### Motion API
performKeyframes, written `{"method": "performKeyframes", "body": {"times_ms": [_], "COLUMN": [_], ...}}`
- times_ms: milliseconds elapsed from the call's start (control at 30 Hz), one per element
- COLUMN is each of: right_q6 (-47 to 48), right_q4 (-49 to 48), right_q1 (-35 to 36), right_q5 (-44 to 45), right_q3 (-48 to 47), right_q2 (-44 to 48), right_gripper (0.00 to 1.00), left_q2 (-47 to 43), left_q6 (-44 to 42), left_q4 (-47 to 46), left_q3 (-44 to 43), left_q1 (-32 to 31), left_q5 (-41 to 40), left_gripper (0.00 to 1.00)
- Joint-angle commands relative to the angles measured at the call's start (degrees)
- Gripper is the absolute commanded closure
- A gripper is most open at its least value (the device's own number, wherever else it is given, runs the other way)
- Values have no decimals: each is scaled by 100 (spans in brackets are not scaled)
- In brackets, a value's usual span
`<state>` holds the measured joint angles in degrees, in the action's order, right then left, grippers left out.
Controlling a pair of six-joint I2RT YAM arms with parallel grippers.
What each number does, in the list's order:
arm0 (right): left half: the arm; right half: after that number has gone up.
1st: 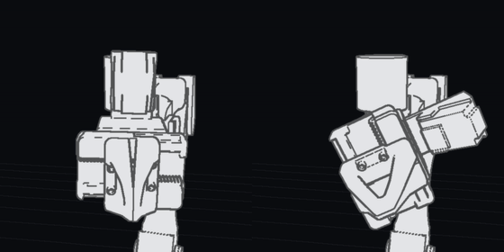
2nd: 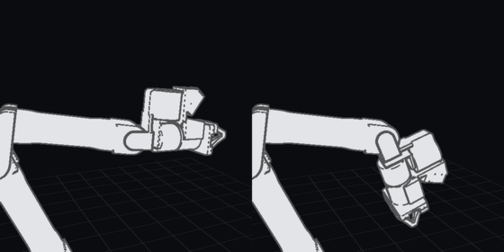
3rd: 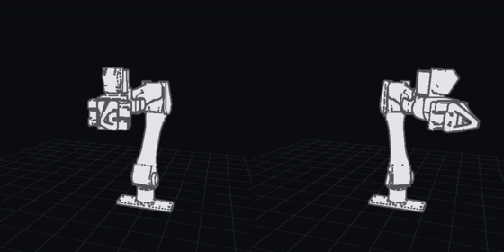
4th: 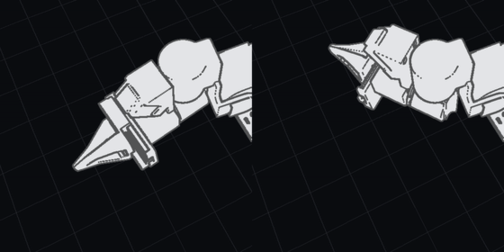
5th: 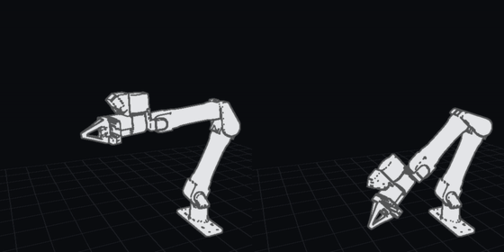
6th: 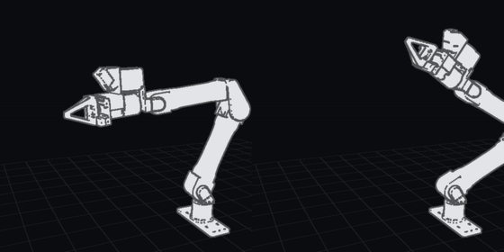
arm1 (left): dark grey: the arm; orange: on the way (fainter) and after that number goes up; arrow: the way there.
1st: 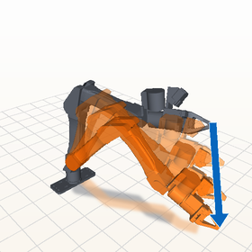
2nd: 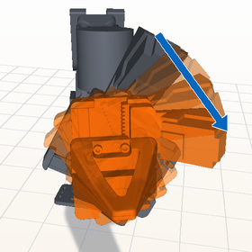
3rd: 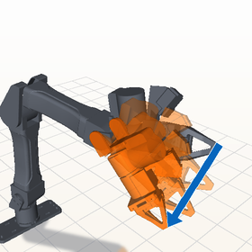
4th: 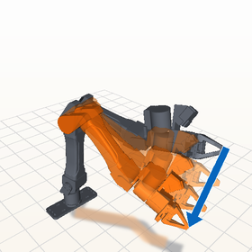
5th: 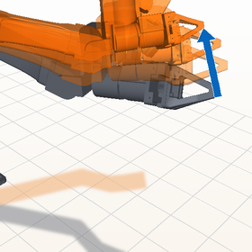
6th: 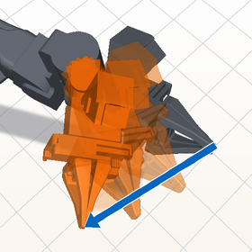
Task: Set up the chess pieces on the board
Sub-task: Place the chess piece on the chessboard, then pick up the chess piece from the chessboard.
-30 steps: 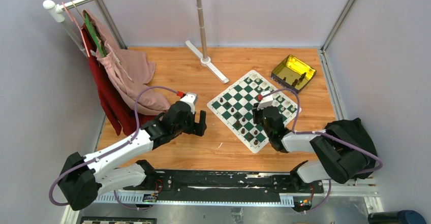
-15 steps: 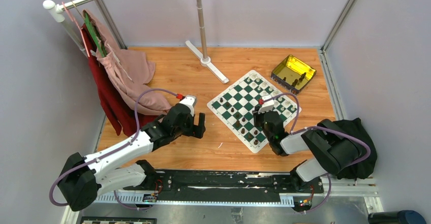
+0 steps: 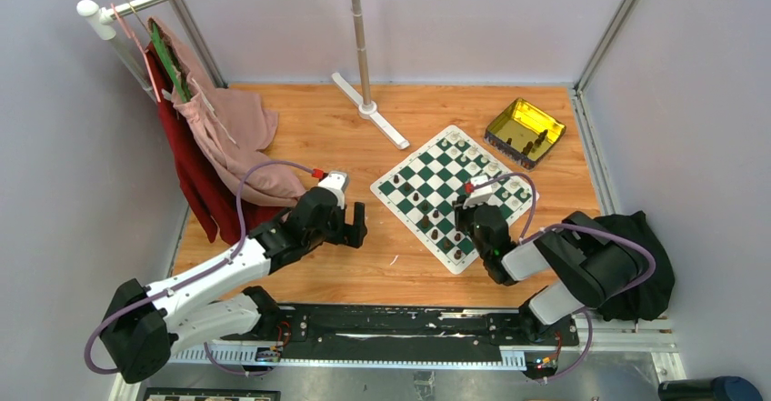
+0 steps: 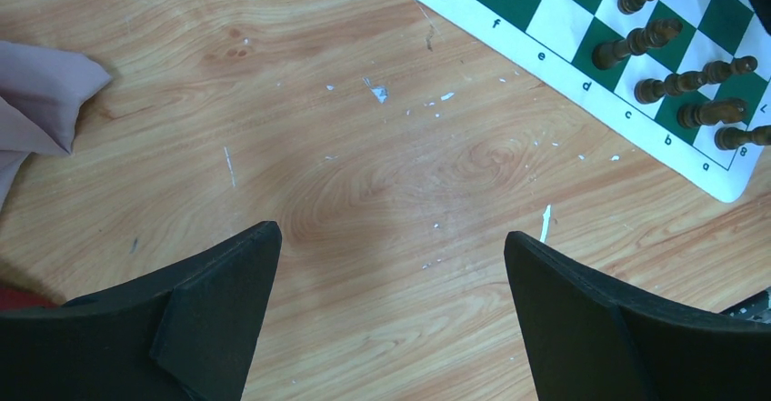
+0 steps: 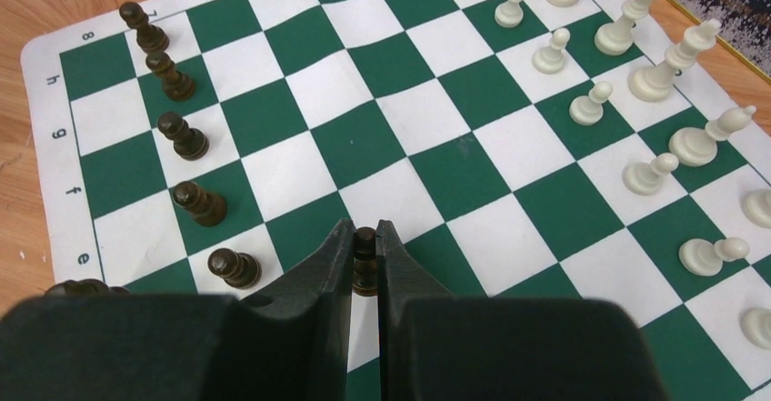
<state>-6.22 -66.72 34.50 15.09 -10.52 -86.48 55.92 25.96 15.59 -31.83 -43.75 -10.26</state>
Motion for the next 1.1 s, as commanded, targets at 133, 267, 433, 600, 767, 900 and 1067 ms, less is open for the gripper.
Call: {"method": "performKeyframes", "body": {"times_ms": [133,267,433,600,767,900,1067], "right_q6": [-97,-92,-59,-41,-2,77,156], "right_q4": [-700,-945,-1240,-1108,-787,-365,344], "right_q1": [194,279,371,430,458,454,457], "right_q5": [332,456,629,711,723,717,711], "right_q3": [280,359,490,560,569,516,393], "right_q2": [-358,-463,-512,-318,15,415,1012], "right_gripper": [89,86,77,71,67,65,65], "left_q2": [-131,-141,-137,-134,-151,-165,-193], "left_q6": [58,49,40,50,84,105,155], "left_q4": [-87,-76,-87,-98,-96,-107,-148], "left_q3": [116,108,100,120,144,163,187], "left_q1": [-73,-81,-90,-112,-142,-156,-161], "left_q5": [-54,-31,-13,-2,-19,-37,-50], "left_gripper": [0,0,0,0,0,0,0]}}
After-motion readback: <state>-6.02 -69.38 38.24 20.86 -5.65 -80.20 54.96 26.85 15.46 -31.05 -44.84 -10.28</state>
